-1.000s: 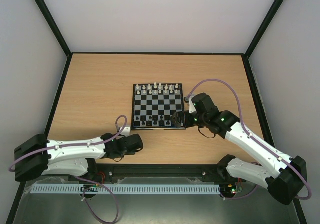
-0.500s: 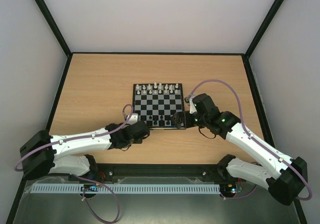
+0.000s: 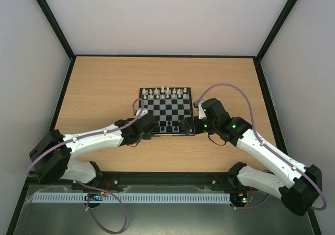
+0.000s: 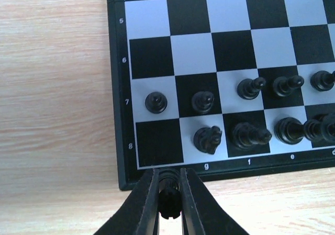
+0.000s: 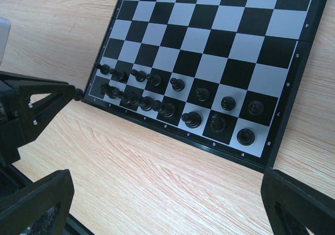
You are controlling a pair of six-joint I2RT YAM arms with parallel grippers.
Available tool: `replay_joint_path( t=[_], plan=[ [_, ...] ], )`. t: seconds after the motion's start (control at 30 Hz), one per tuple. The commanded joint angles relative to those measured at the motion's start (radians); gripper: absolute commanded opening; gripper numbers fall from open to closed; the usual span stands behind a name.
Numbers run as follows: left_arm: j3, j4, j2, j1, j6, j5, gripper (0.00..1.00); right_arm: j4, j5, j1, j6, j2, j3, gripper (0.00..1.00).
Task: Set up the chess pieces on the board
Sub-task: Place the chess piece on the chessboard.
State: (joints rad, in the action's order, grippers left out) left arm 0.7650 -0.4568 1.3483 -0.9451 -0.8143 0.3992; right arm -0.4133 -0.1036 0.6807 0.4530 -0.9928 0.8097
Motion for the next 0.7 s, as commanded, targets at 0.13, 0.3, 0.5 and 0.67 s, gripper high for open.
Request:
replay_joint_path(
  t=[0.13, 0.3, 0.5, 0.67],
  plan=[
    [0.041, 0.049, 0.057, 0.033, 0.075, -0.012, 0.08, -0.003, -0.001, -0.003, -0.002, 0.020, -0.010, 0.99],
    [0.029, 0.056, 0.061, 0.042, 0.079, -0.016, 0.09, 0.001, -0.001, -0.003, -0.001, 0.017, -0.011, 0.99],
    [-0.004, 0.083, 0.070, 0.063, 0.085, -0.026, 0.09, 0.004, -0.004, -0.003, -0.002, 0.008, -0.011, 0.99],
    [-0.010, 0.098, 0.081, 0.071, 0.092, -0.036, 0.09, 0.001, -0.001, -0.003, -0.002, 0.005, -0.012, 0.99]
  ],
)
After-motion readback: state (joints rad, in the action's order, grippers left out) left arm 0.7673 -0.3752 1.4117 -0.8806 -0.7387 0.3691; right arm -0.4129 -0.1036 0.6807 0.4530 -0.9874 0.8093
